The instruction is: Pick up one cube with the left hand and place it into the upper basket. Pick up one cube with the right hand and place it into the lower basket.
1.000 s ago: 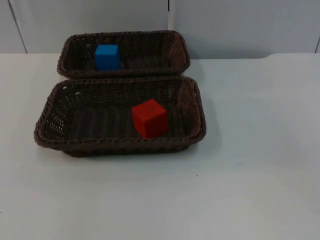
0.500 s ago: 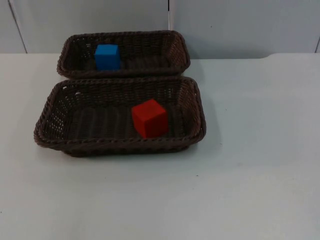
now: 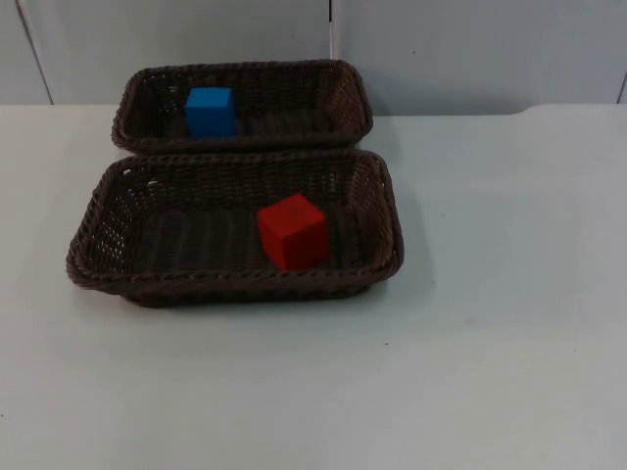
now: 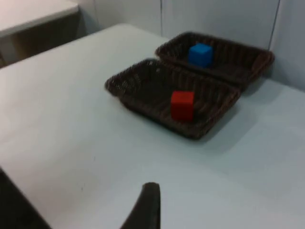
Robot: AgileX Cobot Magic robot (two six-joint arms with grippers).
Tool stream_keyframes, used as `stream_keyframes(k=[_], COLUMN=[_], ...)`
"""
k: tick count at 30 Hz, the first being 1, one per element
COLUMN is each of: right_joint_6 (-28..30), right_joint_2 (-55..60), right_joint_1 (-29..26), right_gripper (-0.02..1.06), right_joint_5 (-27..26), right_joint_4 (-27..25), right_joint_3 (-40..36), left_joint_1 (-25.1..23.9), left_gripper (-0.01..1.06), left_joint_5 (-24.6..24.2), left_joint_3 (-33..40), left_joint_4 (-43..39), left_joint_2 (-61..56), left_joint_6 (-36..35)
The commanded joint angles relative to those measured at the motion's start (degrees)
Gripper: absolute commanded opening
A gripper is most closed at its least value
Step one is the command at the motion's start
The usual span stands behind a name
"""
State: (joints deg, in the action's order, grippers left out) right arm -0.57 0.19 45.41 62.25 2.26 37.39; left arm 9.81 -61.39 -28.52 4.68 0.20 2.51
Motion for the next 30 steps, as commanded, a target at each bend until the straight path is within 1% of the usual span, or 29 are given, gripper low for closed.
stream_keyframes(k=[1,4,7,9,11,24,25,26,27,28,30], right_joint_6=[0.6,0.6,0.6,0.6,0.6,0.6,0.6,0.6,0.6,0.6,0.6], right_joint_2=[-0.2,-0.2,-0.2,-0.2,-0.2,-0.2,-0.2,-0.2,-0.2,-0.2,-0.2], right_joint_1=[-0.1,-0.1,-0.1,-0.1,-0.1,-0.1,-0.1,-0.1,-0.1,-0.1,-0.1], right_gripper=[0.82,0.82,0.82,0.82,0.82,0.82,0.82,0.86,0.86,0.91,1.05], right_joint_5=[1.3,0.7,0.4,-0.9,-0.7,-0.4,-0.4,-0.4,-0.4,-0.4,-0.4], right_joint_4=[-1.7,-2.6,-2.6,-2.3,-2.3,-2.3,-2.3,-2.3,-2.3,-2.3,-2.3], right_joint_3=[-1.1,-3.0,-4.8,-6.8,-7.7,-7.8,-7.8,-7.8,-7.8,-7.8,-7.8], left_joint_1=[0.0,0.0,0.0,0.0,0.0,0.0,0.0,0.0,0.0,0.0,0.0], left_gripper=[0.9,0.9,0.9,0.9,0.9,0.9,0.94,0.99,0.99,1.05,1.05], left_joint_5=[-0.2,-0.2,-0.2,-0.2,-0.2,-0.2,-0.2,-0.2,-0.2,-0.2,-0.2], left_joint_3=[0.2,0.2,0.2,0.2,0.2,0.2,0.2,0.2,0.2,0.2,0.2], left_joint_4=[-0.2,0.1,0.4,0.4,0.4,0.4,0.4,0.4,0.4,0.4,0.4], left_joint_2=[-0.2,-0.2,-0.2,-0.2,-0.2,-0.2,-0.2,-0.2,-0.2,-0.2,-0.2], left_joint_6=[-0.3,0.0,0.1,0.1,0.1,0.1,0.1,0.1,0.1,0.1,0.1])
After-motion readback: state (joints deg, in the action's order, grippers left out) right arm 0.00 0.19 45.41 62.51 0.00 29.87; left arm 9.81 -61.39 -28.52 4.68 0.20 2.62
